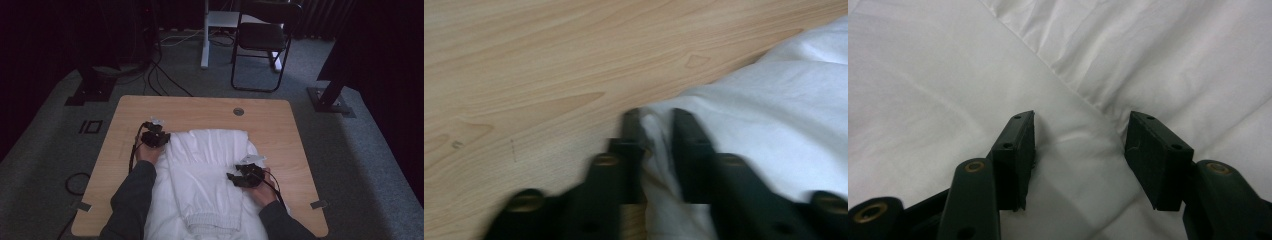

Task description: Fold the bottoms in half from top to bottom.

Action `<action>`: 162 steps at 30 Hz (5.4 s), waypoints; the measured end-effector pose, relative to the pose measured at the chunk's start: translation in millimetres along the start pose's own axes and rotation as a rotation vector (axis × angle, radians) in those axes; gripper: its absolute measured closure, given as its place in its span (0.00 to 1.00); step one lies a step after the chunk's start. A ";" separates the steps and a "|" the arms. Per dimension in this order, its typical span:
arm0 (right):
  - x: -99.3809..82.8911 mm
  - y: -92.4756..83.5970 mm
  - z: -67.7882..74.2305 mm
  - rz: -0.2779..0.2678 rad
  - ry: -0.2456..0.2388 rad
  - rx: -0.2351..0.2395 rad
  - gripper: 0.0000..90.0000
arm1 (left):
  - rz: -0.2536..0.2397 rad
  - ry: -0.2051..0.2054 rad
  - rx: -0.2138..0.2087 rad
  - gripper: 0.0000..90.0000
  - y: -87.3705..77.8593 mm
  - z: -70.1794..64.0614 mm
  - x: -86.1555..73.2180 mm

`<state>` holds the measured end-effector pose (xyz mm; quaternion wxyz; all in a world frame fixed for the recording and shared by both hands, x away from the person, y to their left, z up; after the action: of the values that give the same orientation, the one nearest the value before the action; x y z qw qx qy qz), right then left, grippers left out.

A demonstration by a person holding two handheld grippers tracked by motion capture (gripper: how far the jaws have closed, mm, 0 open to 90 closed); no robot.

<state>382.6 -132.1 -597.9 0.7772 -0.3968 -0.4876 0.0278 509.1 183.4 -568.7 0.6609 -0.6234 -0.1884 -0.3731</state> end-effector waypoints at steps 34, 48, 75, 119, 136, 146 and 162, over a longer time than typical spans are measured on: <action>73.8 30.1 -135.0 0.000 0.242 -0.200 0.44 | 0.059 -0.074 -0.134 0.55 17.0 -8.1 -5.1; 86.0 13.2 -129.1 -0.060 0.254 -0.118 0.94 | -0.015 -0.112 -0.186 0.91 -1.4 -2.0 7.8; 139.3 -71.5 -96.3 -0.309 0.035 -0.122 0.94 | -0.291 -0.130 -0.262 0.90 -87.4 10.0 57.2; -18.9 -95.4 10.7 -0.240 -0.001 0.024 0.92 | -0.224 0.020 -0.374 0.87 -172.8 -38.4 -103.7; -55.9 -64.1 22.4 -0.064 0.029 0.080 0.89 | -0.069 0.201 -0.194 0.87 -137.5 -66.8 -143.9; -48.8 -54.4 9.0 -0.041 0.036 0.053 0.89 | -0.076 0.170 -0.174 0.87 -128.7 -66.9 -137.4; -8.8 -27.6 -35.0 -0.045 0.074 -0.048 0.90 | -0.096 0.083 -0.127 0.86 -84.0 -51.6 -97.9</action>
<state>395.8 -175.4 -593.9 0.7854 -0.4051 -0.4678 -0.0165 373.0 163.6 -589.0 0.6089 -0.6381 -0.1662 -0.4410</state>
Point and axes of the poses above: each handheld gripper's, and its own axes: y roughly forward along the jaws, x roughly out of its top, z roughly to its left, the point moved 6 cm from there along y, roughly forward along the jaws, and after that the axes turned 13 degrees about x, right-handed, at the moved point
